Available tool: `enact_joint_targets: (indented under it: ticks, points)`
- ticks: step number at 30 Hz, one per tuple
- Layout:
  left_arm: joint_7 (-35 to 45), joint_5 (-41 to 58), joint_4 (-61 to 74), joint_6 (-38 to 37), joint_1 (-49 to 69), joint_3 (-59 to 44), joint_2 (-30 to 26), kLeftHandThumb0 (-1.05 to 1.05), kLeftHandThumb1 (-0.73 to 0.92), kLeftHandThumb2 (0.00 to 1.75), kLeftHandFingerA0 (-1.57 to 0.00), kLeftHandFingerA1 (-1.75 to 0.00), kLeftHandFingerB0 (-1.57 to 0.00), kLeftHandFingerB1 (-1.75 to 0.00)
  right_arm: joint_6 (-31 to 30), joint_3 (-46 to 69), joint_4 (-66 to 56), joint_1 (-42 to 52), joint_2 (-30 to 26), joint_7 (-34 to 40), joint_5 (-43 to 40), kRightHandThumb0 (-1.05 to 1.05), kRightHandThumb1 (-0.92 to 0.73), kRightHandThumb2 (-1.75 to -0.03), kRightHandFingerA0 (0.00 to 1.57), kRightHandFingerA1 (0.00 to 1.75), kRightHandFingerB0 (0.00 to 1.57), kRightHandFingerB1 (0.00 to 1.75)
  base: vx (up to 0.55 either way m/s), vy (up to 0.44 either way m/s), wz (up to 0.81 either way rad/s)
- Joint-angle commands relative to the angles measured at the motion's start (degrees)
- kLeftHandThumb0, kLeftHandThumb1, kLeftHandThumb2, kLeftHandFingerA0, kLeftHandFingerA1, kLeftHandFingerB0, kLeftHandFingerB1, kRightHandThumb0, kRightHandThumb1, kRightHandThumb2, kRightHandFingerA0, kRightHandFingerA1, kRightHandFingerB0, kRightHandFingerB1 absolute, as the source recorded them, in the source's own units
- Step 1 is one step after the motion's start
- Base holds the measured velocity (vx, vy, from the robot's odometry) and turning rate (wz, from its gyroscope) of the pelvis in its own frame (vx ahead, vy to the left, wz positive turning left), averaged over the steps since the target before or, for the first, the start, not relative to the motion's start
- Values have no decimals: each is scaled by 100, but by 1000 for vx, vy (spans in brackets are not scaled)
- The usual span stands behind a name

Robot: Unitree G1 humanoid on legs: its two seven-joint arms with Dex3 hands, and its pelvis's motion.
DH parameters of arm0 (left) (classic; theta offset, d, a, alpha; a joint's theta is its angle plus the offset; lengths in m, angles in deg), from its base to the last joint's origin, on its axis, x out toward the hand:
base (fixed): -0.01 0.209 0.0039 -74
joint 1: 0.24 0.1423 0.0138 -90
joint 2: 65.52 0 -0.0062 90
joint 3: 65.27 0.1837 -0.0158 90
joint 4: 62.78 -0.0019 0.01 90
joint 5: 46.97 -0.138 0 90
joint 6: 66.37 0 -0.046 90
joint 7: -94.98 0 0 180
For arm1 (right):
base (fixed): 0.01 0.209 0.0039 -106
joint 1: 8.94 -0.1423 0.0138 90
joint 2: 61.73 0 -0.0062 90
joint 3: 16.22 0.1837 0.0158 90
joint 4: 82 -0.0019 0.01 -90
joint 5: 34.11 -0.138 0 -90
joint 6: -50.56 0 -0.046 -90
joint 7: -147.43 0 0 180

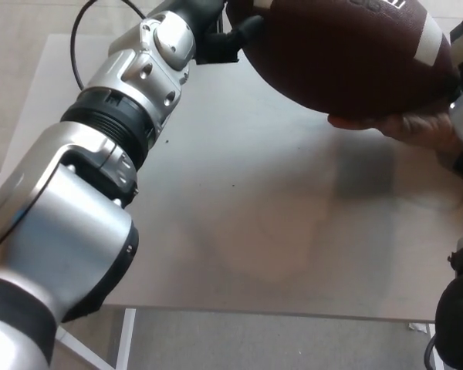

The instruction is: The robot uses both its hands to grab the left and right ends of a football kept in the middle of the desk infront of it, lifts it up and places it in the palm of a person

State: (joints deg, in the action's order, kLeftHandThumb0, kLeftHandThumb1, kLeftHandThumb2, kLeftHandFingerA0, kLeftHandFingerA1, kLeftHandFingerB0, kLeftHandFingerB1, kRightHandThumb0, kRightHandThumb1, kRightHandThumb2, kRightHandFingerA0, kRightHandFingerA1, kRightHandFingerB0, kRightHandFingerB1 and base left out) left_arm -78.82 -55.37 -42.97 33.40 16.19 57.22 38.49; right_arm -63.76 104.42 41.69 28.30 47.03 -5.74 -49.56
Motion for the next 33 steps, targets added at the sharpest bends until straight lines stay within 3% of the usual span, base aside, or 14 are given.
enact_joint_targets:
  ticks: [1,3,4,5,6,14,16,19,22,23,24,29,30,33]
  points:
    - [2415,-387,687,-1041,449,652,978,-42,69,60,-52,-69,-29,-37,580,-432,-3,-251,-169,-816,-73,-88,-92,-71,6,49,10,26,0,0,0]
    - [1881,-422,1638,132,1050,624,-218,-44,70,60,-44,-68,-28,-38,70,-1212,-643,123,-771,-1202,597,-85,-92,-69,1,42,1,28,0,0,0]
    - [1924,-323,2028,211,1213,534,-534,-42,71,62,-45,-64,-27,-40,1,-1272,-766,174,-901,-1239,623,-78,-70,-113,0,30,1,22,0,0,0]
    - [1936,-319,2482,324,1388,456,-1007,-37,71,62,-48,-69,-28,-40,-157,-1382,-968,230,-1133,-1345,669,-86,-92,-69,0,37,0,25,0,0,0]
    - [1944,-292,2723,251,1543,344,-1384,-45,54,87,-48,-74,-20,-51,-299,-1413,-1122,248,-1275,-1393,659,-89,-74,-113,9,57,0,12,0,0,0]
    - [1894,484,5005,804,2919,-1006,-2952,-46,58,78,-12,-55,-13,-44,-647,-1728,-1840,656,-2346,-1963,703,-81,-67,-111,8,54,0,21,0,0,0]
    - [1784,914,6099,1031,3837,-1967,-3464,-48,66,61,-3,-40,-8,-30,-933,-1658,-2594,1018,-2913,-2455,451,-100,-85,-72,63,109,1,23,0,0,0]
    - [1777,1671,7010,993,5123,-3523,-3576,-57,68,61,0,-40,-3,-28,-854,-1142,-3316,1656,-3467,-3066,-43,-105,-79,-119,0,11,11,6,0,0,0]
    - [1768,1687,7586,1172,5701,-4112,-3593,-59,70,62,0,-38,0,-27,-936,-742,-3607,1982,-3688,-3219,-356,-103,-81,-118,0,8,13,13,0,0,0]
    - [1808,1758,7822,1087,6096,-4525,-3576,-61,71,61,0,-32,0,-27,-903,-477,-3760,2214,-3828,-3375,-528,-90,-92,-75,0,1,4,22,0,0,0]
    - [1824,2035,8224,1027,6730,-5326,-3323,-58,65,70,0,-33,-3,-19,-933,103,-4093,2568,-3916,-3503,-881,-103,-82,-118,0,9,11,14,0,0,0]
    - [1783,2476,9363,1207,8201,-7208,-2607,-56,46,91,0,-50,0,-36,-1146,2004,-5693,4356,-3704,-3582,-1587,-84,-73,-112,4,36,12,38,0,0,0]
    - [1824,2530,9607,1246,8438,-7472,-2519,-60,48,91,0,-49,0,-31,-1148,2249,-5944,4666,-3563,-3581,-1726,-85,-92,-68,9,33,18,27,0,0,0]
    - [1873,3010,9963,660,9299,-8380,-2108,-61,68,63,-11,-44,-9,-22,-708,2851,-6902,5937,-2850,-3676,-1982,-82,-88,-67,23,38,28,30,0,0,0]
